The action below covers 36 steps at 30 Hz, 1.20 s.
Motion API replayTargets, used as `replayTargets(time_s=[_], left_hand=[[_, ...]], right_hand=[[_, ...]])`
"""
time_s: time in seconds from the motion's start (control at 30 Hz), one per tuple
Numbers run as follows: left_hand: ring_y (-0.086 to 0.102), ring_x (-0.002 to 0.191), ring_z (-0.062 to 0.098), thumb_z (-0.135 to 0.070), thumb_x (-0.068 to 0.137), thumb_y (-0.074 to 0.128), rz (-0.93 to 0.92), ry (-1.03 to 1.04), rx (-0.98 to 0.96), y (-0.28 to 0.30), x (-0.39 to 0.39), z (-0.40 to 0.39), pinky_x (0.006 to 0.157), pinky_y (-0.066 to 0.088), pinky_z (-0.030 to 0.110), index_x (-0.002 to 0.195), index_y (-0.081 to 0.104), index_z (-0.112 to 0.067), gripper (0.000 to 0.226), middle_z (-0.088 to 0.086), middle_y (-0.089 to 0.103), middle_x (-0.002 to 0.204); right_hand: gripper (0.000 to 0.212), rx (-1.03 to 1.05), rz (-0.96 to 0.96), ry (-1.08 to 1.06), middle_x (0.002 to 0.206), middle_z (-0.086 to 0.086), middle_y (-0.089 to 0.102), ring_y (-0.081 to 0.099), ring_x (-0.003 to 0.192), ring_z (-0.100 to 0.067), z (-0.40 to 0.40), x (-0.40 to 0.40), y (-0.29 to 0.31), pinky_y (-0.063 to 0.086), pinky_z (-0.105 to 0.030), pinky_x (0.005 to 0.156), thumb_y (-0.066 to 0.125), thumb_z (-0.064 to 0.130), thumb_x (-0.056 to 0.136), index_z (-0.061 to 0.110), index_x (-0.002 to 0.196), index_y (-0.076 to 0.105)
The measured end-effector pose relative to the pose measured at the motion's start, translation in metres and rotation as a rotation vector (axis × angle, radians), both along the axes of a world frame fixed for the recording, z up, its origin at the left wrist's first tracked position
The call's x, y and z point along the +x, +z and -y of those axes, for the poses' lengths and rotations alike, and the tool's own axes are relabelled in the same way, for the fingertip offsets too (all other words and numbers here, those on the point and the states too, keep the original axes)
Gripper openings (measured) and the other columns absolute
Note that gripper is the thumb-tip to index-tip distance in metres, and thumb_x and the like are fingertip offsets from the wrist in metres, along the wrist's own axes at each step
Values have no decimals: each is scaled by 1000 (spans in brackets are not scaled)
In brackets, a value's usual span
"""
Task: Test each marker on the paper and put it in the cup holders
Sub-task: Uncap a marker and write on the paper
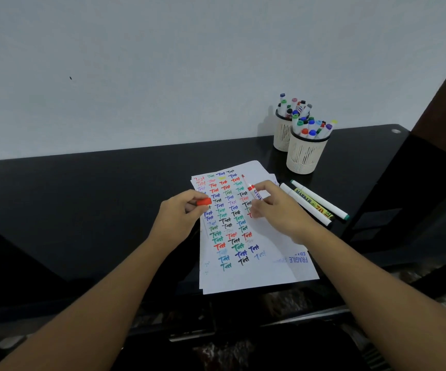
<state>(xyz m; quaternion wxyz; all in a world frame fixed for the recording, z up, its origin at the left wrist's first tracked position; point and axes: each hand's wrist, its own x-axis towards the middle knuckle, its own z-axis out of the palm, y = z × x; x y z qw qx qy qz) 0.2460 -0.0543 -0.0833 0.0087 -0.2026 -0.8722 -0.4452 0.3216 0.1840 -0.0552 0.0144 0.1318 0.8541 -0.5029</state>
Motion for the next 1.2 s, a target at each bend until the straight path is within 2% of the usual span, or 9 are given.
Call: replayTargets(time_s=[0.07,0.13,0.23,0.47,0.8,0.9,0.97,1.07,1.2], left_hand=[[69,89,-2,-24,92,73,2,5,0,1,0,-3,80,60,24,116,70,-27,24,-12,71,108],[69,89,-1,-25,92,73,-12,11,-6,4,-1,-4,79,59,20,117,70,-27,26,-11,71,110],[69,88,2,-25,92,73,-34,11,-19,5,-2,-7,81,59,22,119,70,-26,27,-9,71,113],[69,88,-1,-27,91,73,-42,-32,-18,9,2,-13,77,58,19,114,69,-33,24,-12,70,114],[71,88,1,-26,89,75,-40,-96,-77,20,6,-13,80,58,21,117,71,-27,28,-12,72,107],[69,88,0,-25,89,75,-74,-147,-160,27,4,-10,80,55,17,118,72,-26,28,-16,69,102],[69,88,0,-24,90,75,-71,-171,-189,30,3,-9,82,56,20,118,72,-27,28,-17,68,101],[69,87,0,-23,89,76,-46,-183,-207,32,2,-7,83,58,23,116,72,-26,27,-17,70,98],[67,89,-6,-22,89,76,-13,-206,-209,38,3,-7,79,56,16,114,73,-28,26,-22,69,97]], right_hand=[[24,166,-48,77,118,6,72,69,105,-14,-1,2,6,54,-36,94,54,33,107,43,128,56],[32,352,-80,138,138,10,63,63,120,-15,-1,1,9,48,-31,98,56,32,106,40,137,57],[35,482,-105,198,148,13,57,56,131,-15,-2,-3,7,45,-31,103,56,31,106,41,140,59],[35,576,-147,236,135,7,66,62,116,-16,-2,-8,0,54,-41,99,57,34,105,45,138,59],[35,725,-187,312,140,11,63,63,117,-13,8,-10,5,56,-33,90,56,36,106,42,140,54],[36,828,-205,368,139,9,63,61,119,-16,5,-10,10,55,-36,95,51,36,108,41,143,51],[37,856,-220,363,139,9,62,60,121,-16,2,-11,13,53,-37,97,48,37,108,42,145,51],[37,875,-230,385,138,9,63,59,122,-15,0,-12,16,50,-35,96,47,37,109,43,146,52],[37,850,-236,382,136,11,64,59,119,-13,0,-12,12,48,-31,92,48,39,108,44,144,54]])
